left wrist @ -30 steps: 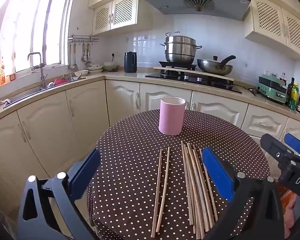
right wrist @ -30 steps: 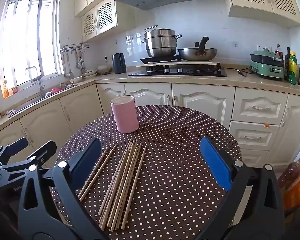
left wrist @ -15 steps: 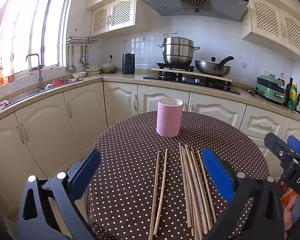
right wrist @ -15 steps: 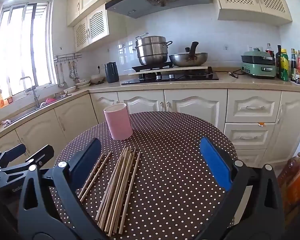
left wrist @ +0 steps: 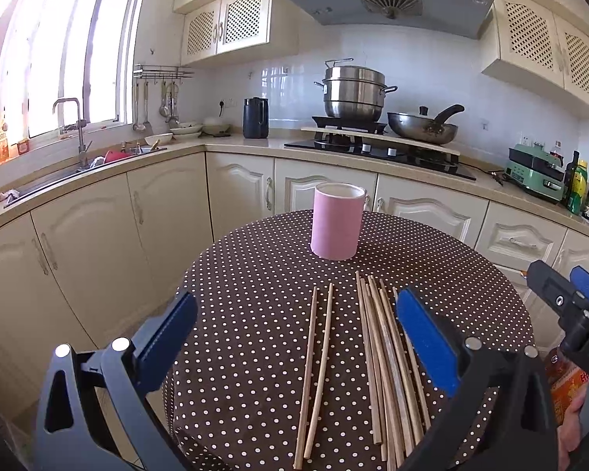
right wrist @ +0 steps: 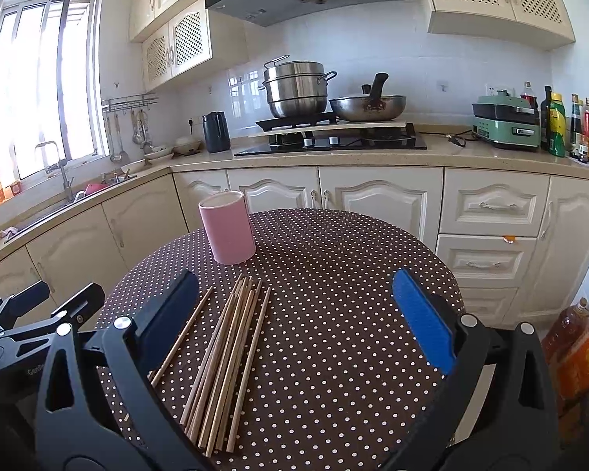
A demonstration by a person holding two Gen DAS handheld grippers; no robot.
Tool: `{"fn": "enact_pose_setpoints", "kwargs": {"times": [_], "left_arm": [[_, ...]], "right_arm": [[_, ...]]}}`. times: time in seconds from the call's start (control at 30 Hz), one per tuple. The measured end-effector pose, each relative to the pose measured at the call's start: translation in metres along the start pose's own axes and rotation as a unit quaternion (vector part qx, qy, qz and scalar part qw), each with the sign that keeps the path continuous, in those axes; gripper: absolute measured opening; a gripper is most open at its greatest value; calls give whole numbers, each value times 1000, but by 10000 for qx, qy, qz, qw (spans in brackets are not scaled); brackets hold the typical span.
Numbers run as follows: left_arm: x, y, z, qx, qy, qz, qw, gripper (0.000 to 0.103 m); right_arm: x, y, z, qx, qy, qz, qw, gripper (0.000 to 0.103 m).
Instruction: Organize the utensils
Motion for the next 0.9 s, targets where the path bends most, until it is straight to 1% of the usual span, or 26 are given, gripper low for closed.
{"fn": "enact_pose_setpoints", "kwargs": {"times": [0.2,0.37,0.5,0.73,0.9], "left_arm": [[1,-2,-3,69,143,4,9999,99],[3,-3,-4,86,132,82,9998,99],[5,-3,-3,98,231,63,9997,99],[0,-2,-4,106,219,25,9997,99],[-5,1,-7,101,142,5,9998,99]], "right_arm": [[-8,-2,-3,-23,55,-188,9998,97],[-9,0,-6,30,82,-161,9998,97],[-9,1,-6,-21,94,-156,9998,97],[-14,2,-5,-16,89,-252,9996,97],[-20,7,-6,-67,-29,-280,9996,97]]}}
Point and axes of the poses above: each gripper's, at about its wrist camera, not at the fingertips, and z roughly the way its jaws point, x to its right, y to its underside, the point moved 4 cm from there along z, roughly the way its jaws point, and after that the axes turned 10 degrees about y, right-handed, at the moved point
